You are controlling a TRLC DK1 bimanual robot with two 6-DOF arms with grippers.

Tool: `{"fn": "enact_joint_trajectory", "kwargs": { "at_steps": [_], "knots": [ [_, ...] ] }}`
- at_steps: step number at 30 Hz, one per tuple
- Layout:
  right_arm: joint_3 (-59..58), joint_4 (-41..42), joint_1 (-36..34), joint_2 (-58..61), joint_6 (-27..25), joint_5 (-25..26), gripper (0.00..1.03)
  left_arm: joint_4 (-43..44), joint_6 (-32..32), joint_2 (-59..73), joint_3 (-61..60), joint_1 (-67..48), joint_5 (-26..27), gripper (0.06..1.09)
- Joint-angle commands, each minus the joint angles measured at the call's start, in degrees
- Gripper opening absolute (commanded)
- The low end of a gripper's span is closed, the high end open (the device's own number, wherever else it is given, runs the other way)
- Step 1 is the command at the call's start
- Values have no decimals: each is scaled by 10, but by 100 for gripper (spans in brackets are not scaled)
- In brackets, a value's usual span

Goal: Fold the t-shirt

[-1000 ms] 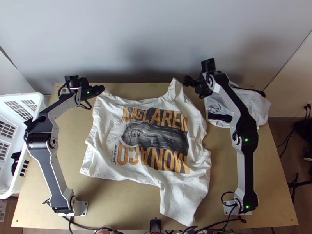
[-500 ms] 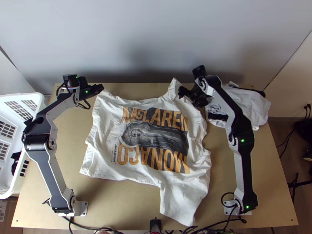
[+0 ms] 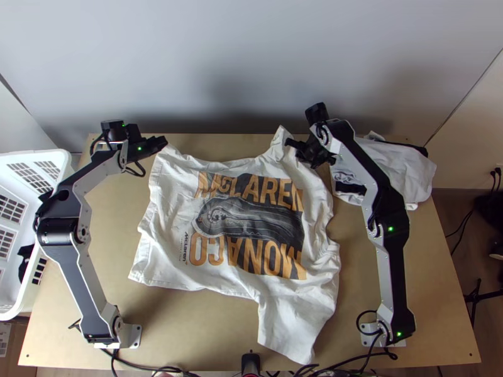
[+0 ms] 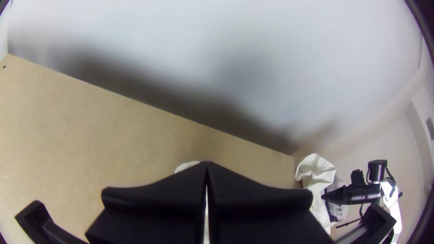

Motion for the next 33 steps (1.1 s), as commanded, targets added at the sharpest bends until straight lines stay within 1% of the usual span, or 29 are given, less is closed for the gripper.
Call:
{"fn": "enact_joint_trajectory", "kwargs": {
  "at_steps": [1, 3, 6, 10, 15, 16, 17, 18, 19, 20, 21, 23, 25, 26, 28, 33],
  "knots": [
    [13, 12, -16, -5, -2, 15, 3, -2, -1, -12, -11, 1, 1, 9],
    [23, 12, -28, -7, 4, 15, 3, -5, -9, -22, -12, 3, 4, 9],
    [38, 18, -35, -27, 8, 15, 3, -6, -48, -57, -11, 7, 29, 9],
    [38, 53, -39, -65, 6, 15, 3, -1, -76, -115, -10, 3, 40, 9],
    [31, 65, -41, -58, 2, 14, 3, 0, -73, -114, -12, 0, 41, 9],
    [23, 65, -39, -58, 1, 14, 7, -1, -71, -113, -13, 0, 41, 9],
    [14, 65, -38, -57, 0, 14, 20, 0, -70, -114, -15, 0, 41, 9],
    [2, 65, -37, -55, -2, 14, 32, -1, -70, -114, -17, 0, 41, 9],
    [-7, 65, -37, -51, -4, 7, 40, -1, -69, -114, -19, 0, 41, 9],
    [-10, 65, -38, -43, -7, -1, 44, -1, -69, -114, -19, 0, 41, 9],
    [-12, 64, -38, -34, -14, -9, 46, 0, -67, -113, -20, 0, 41, 9],
    [-21, 65, -37, -24, -31, -10, 46, 1, -67, -112, -20, 0, 41, 9],
    [-28, 59, -26, -13, -68, -10, 48, 2, -66, -111, -18, -1, 41, 9],
    [-31, 50, -20, -11, -82, -10, 53, 2, -66, -110, -17, 0, 41, 9],
    [-40, 38, -10, -11, -96, -10, 57, 3, -64, -108, -15, 0, 41, 9],
    [-61, 25, -2, -8, -109, -9, 57, 3, -60, -101, -15, 1, 41, 9]
  ]
}}
